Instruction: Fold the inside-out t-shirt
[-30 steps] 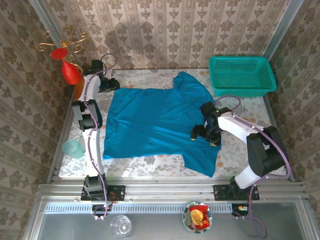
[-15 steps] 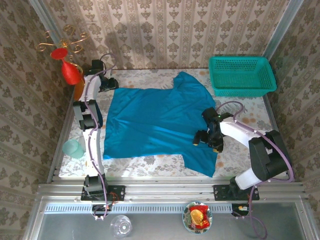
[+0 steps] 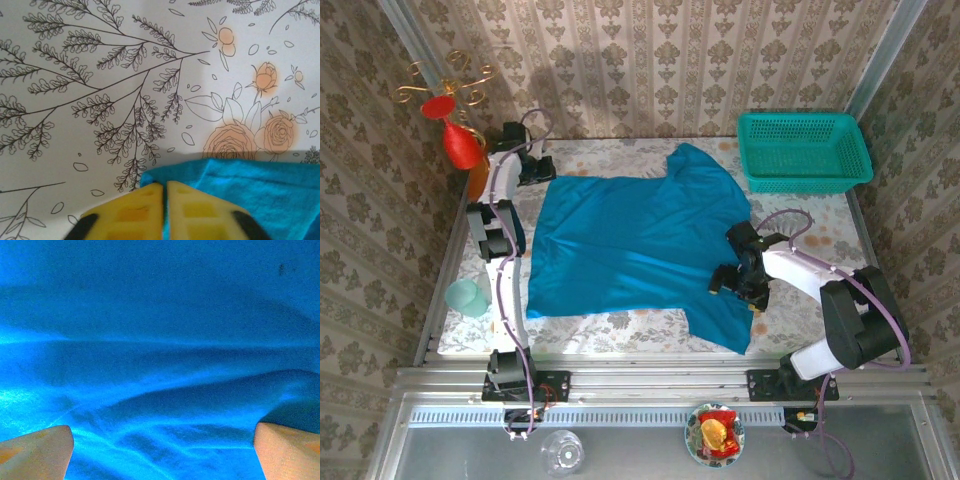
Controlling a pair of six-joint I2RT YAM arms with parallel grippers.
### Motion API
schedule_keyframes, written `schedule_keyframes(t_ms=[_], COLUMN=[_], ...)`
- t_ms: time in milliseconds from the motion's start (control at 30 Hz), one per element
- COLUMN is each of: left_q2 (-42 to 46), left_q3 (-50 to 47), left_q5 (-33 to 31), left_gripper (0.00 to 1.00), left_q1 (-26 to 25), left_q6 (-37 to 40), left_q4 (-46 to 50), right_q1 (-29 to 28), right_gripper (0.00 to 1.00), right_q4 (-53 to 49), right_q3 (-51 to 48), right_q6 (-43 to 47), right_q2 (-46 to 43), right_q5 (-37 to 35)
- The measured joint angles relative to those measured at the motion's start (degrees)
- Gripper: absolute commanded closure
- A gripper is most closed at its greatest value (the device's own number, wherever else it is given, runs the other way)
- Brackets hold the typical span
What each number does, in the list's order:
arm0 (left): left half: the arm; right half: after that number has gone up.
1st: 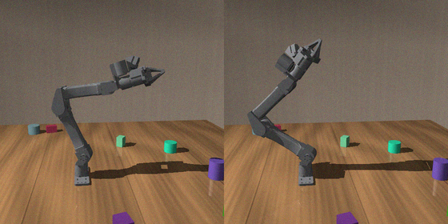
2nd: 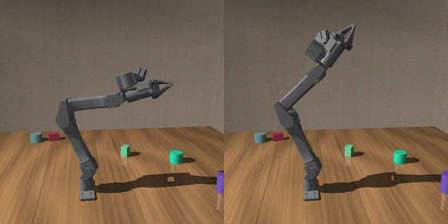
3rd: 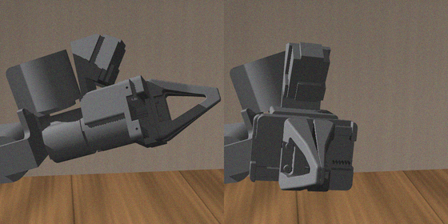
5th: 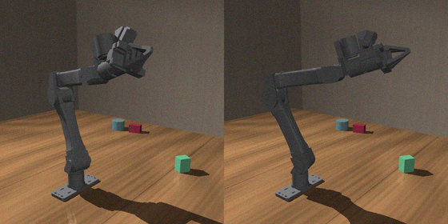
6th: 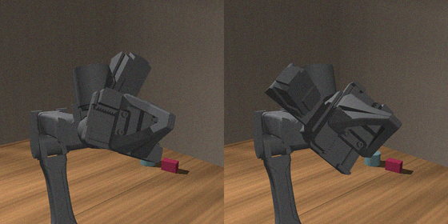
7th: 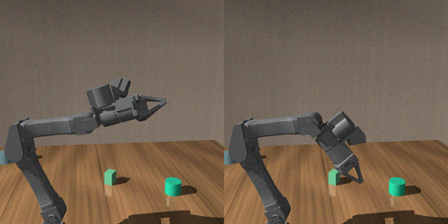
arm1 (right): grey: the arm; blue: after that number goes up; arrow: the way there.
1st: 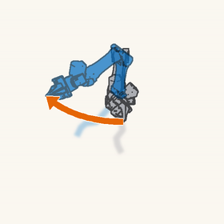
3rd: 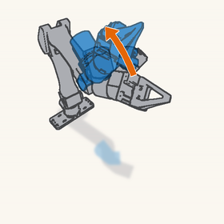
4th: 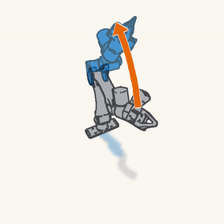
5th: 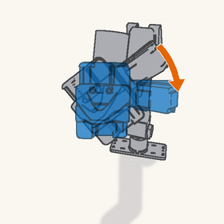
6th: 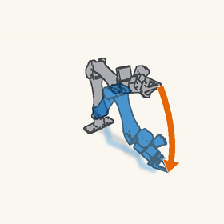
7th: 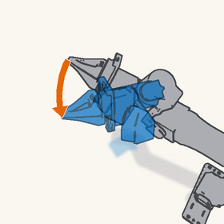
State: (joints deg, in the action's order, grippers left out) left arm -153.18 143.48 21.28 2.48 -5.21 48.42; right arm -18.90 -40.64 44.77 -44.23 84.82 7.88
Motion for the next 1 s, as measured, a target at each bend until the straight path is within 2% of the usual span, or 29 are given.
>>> schedule_keyframes(t_ms=[67, 233, 500, 1000], left_q2=[0.0, 0.0, 0.0, -0.2], left_q3=[0.0, -0.7, -2.0, 1.5], left_q5=[0.1, -1.2, -7.3, -17.0], left_gripper=[0.99, 1.00, 1.00, 1.00], left_q1=[0.2, 0.3, 0.1, 0.0], left_q6=[-0.1, -0.1, -0.3, -4.3], left_q4=[-0.2, -2.0, -5.6, -3.7], right_q1=[0.2, 0.8, 1.1, 1.1], right_gripper=[0.05, 0.05, 0.04, 0.05], right_q4=[0.5, 1.5, 2.4, 3.8], right_q3=[-0.7, -1.4, -2.2, -3.7], right_q6=[-0.9, -2.8, -4.2, -4.4], right_q2=[0.0, 0.0, -0.8, -2.6], right_q5=[-0.2, -0.2, -0.2, 0.0])
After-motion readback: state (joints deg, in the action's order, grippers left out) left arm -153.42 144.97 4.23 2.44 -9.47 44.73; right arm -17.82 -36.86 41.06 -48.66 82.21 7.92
